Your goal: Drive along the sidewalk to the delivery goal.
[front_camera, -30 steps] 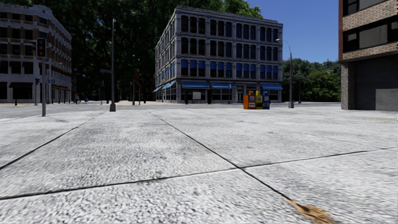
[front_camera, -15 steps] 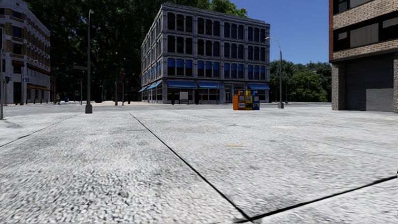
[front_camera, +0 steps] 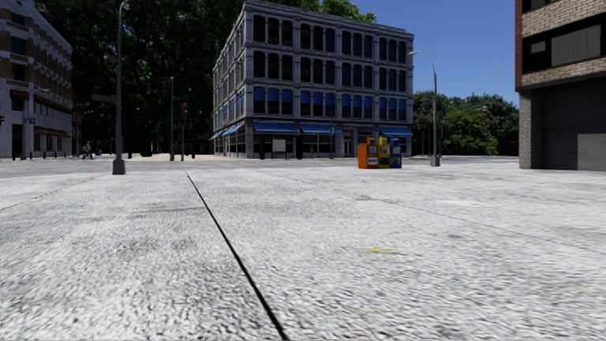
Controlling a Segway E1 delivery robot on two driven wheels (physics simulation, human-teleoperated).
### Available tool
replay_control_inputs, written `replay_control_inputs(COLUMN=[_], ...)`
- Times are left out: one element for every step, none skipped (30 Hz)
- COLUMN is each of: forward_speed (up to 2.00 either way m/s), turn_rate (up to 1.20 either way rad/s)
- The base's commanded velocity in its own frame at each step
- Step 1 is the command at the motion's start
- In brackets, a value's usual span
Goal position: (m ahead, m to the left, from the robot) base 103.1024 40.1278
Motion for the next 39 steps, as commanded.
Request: replay_control_inputs(forward_speed=[2.0, 2.0, 2.0, 2.0, 2.0, 2.0, 2.0, 2.0, 2.0, 2.0, 2.0, 2.0, 2.0, 2.0, 2.0, 2.0, 2.0, 2.0, 2.0, 2.0, 2.0, 2.0, 2.0, 2.0, 2.0, 2.0, 2.0, 2.0, 2.0, 2.0, 2.0, 2.0, 2.0, 2.0, 2.0, 2.0, 2.0, 2.0, 2.0], turn_rate=[-0.12, -0.18, -0.18, -0.21, -0.24, -0.24, -0.33, -0.37, -0.38, -0.38, -0.38, -0.38, -0.38, -0.38, -0.38, -0.38, -0.38, -0.38, -0.38, -0.38, -0.38, -0.38, -0.38, -0.38, -0.38, -0.38, -0.38, -0.38, -0.38, -0.38, -0.37, -0.37, -0.37, -0.37, -0.37, -0.37, -0.37, -0.37, -0.37])
